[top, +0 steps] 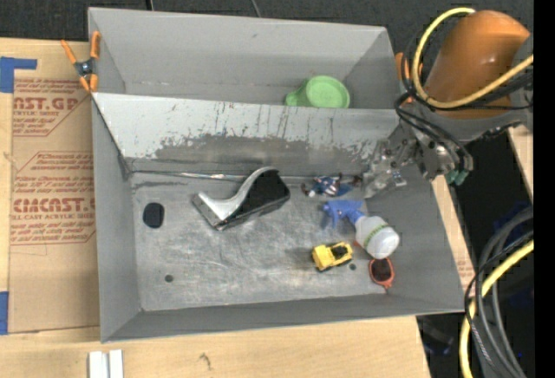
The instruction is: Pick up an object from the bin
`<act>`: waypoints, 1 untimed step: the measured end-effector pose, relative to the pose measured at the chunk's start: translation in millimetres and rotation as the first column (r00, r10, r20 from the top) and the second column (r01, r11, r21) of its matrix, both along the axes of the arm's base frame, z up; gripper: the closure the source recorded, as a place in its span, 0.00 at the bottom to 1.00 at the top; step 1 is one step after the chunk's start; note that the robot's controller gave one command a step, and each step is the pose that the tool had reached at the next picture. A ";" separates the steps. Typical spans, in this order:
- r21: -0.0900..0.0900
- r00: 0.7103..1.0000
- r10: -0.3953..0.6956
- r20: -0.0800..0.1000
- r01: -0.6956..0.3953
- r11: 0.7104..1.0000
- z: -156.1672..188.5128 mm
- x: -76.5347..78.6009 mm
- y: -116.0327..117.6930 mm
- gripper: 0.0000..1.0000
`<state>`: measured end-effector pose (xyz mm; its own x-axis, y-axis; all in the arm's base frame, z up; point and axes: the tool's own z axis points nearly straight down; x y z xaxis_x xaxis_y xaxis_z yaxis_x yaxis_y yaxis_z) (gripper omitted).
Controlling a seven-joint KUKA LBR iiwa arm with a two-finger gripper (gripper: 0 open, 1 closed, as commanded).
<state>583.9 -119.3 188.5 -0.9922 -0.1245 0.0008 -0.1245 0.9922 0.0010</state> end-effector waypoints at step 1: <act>-0.001 0.993 0.114 0.022 -0.114 0.993 -110.9 11.5 -1.0 0.00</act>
Offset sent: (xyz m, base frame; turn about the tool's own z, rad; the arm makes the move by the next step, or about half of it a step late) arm 0.0000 0.0000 0.0000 0.0000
